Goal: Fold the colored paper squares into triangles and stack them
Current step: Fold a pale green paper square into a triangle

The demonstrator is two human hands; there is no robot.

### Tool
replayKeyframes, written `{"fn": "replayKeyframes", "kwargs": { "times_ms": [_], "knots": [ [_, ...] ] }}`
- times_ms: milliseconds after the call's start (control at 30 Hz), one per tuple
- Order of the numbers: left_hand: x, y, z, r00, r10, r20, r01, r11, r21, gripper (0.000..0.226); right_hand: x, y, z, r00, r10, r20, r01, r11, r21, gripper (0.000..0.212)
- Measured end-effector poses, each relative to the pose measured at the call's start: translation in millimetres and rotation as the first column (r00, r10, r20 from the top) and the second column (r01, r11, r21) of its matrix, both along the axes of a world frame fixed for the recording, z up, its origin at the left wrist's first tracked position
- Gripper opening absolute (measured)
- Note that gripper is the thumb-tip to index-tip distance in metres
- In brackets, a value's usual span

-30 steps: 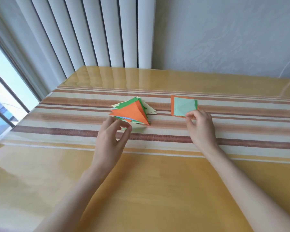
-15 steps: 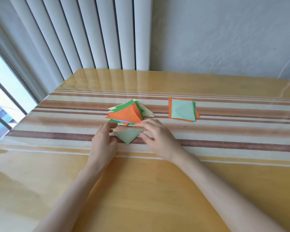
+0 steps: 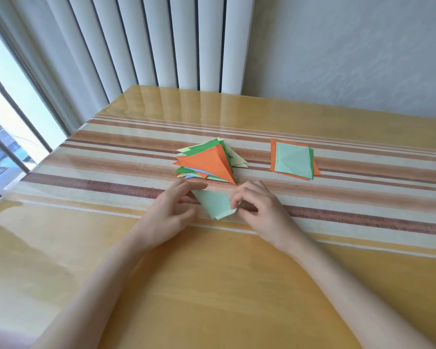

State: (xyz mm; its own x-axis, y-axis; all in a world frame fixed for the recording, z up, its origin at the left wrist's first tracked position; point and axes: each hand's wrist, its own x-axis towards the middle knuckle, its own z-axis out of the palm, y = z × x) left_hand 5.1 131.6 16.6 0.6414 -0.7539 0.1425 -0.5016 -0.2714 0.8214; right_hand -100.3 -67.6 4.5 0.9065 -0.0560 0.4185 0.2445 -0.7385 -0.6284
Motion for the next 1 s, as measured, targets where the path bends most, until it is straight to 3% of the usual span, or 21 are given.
{"fn": "replayKeyframes", "kwargs": {
  "times_ms": [100, 233, 367, 500, 633, 767, 933, 1000],
  "knots": [
    [-2, -1, -2, 0.997, -0.077, 0.012, 0.077, 0.997, -0.018, 0.03, -13, -2, -3, 0.998, 0.024, 0.054, -0.025, 0.999, 0.023, 0.002],
    [-5, -4, -4, 0.991, -0.135, -0.003, 0.134, 0.99, -0.041, 0.024, -24, -2, -4, 0.999, 0.006, 0.038, -0.012, 0.989, 0.15, 0.003],
    [-7, -3, -1, 0.984, -0.157, -0.089, 0.15, 0.986, -0.078, 0.028, -27, -4, -2, 0.999, 0.037, -0.011, -0.029, 0.9, 0.434, 0.026],
    [-9, -1, 0, 0.966, -0.146, -0.213, 0.121, 0.985, -0.123, 0.026, -27, -3, 1, 0.997, 0.076, 0.006, -0.066, 0.821, 0.567, 0.043],
    [-9, -1, 4, 0.932, -0.155, -0.328, 0.092, 0.975, -0.201, 0.025, -32, -1, 4, 0.994, 0.11, 0.015, -0.097, 0.79, 0.606, 0.036],
    [-9, -1, 8, 0.902, -0.177, -0.395, 0.079, 0.964, -0.253, 0.027, -35, 2, 6, 0.989, 0.142, 0.042, -0.137, 0.774, 0.618, 0.014],
    [-10, -3, 4, 0.886, -0.229, -0.404, 0.115, 0.951, -0.288, 0.035, -33, 3, 6, 0.989, 0.134, 0.057, -0.141, 0.789, 0.599, 0.028],
    [-11, -4, 2, 0.882, -0.249, -0.4, 0.132, 0.945, -0.298, 0.036, -32, 3, 5, 0.99, 0.135, 0.046, -0.136, 0.796, 0.589, 0.023]
  ]
}}
